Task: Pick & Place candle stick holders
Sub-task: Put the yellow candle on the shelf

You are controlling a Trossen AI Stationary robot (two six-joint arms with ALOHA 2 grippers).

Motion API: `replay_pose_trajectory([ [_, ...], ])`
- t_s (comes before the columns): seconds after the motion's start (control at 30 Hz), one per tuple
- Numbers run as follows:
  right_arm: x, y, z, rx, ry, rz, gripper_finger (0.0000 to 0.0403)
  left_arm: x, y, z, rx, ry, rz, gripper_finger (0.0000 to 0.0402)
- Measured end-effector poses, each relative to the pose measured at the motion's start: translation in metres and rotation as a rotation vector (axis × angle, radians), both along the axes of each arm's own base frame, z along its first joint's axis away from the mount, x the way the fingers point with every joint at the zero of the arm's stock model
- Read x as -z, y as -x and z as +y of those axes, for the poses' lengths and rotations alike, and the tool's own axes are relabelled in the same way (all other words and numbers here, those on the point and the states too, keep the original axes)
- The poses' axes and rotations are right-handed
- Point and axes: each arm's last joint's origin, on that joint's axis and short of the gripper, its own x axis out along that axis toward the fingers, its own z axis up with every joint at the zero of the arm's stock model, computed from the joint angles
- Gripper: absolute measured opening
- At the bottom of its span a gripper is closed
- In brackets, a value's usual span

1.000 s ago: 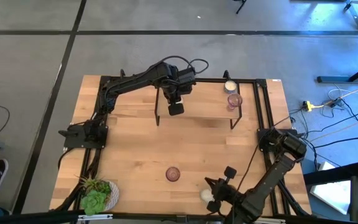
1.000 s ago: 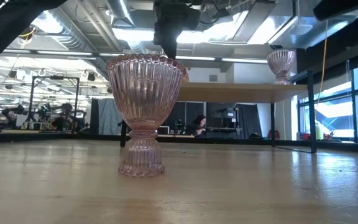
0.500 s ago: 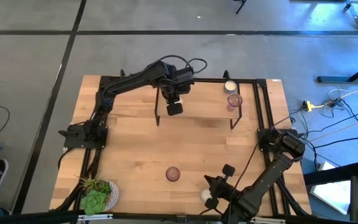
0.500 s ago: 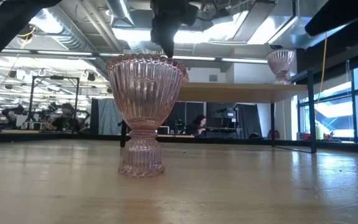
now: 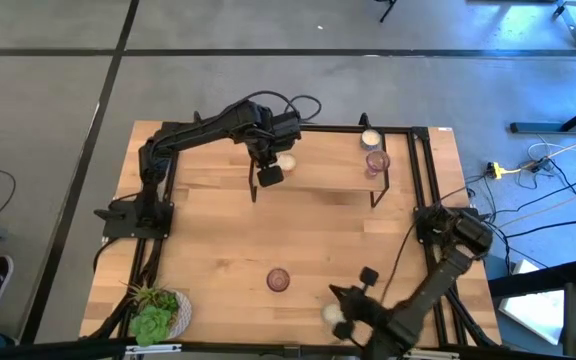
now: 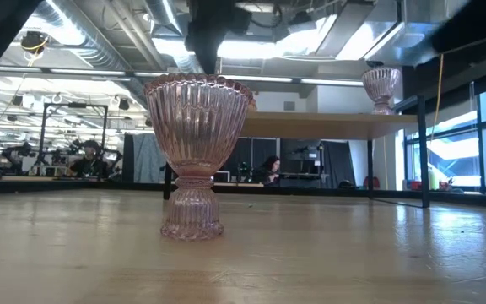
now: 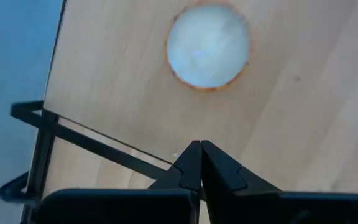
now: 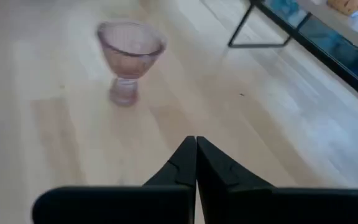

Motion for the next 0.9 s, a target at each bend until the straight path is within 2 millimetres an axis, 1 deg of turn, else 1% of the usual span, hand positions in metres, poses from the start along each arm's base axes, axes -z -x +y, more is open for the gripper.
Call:
replay_pose_trajectory([
  [0.07,0.003,0.009,-0.004,-0.008,-0.007,-0.070,0.0005,0.010,0.000,0.000,-0.015,-0.005,0.010,0.0003],
  [0.13,0.008,0.014,-0.013,-0.011,-0.037,-0.141,0.0005,0.017,0.004,-0.001,-0.016,-0.001,0.011,0.0002],
  [0.23,0.017,0.020,-0.026,-0.057,-0.109,-0.174,0.0005,0.026,0.009,-0.003,-0.011,0.028,-0.026,0.0002],
  [0.3,0.019,0.022,-0.034,-0.116,-0.173,-0.185,0.0005,0.032,0.014,-0.003,-0.013,0.040,-0.059,0.0003],
  [0.37,0.019,0.019,-0.043,-0.188,-0.234,-0.199,0.0005,0.032,0.020,-0.003,-0.021,0.039,-0.117,0.0002],
  [0.43,0.020,0.016,-0.053,-0.275,-0.256,-0.204,0.0005,0.032,0.027,-0.003,-0.022,0.045,-0.184,0.0002],
  [0.53,0.020,0.013,-0.062,-0.446,-0.264,-0.205,0.0005,0.029,0.034,-0.003,-0.004,0.068,-0.292,0.0003],
  [0.63,0.015,0.006,-0.065,-0.546,-0.248,-0.230,0.0005,0.028,0.039,-0.002,0.007,0.094,-0.373,0.0002],
  [0.7,0.014,0.005,-0.065,-0.545,-0.221,-0.232,0.0005,0.032,0.040,0.000,0.006,0.110,-0.381,0.0002],
  [0.8,0.008,0.016,-0.063,-0.532,-0.179,-0.221,0.0005,0.044,0.042,0.002,0.004,0.133,-0.349,0.0002],
  [0.9,-0.010,0.028,-0.059,-0.570,-0.158,-0.247,0.0005,0.056,0.043,0.001,0.024,0.134,-0.328,0.0002],
])
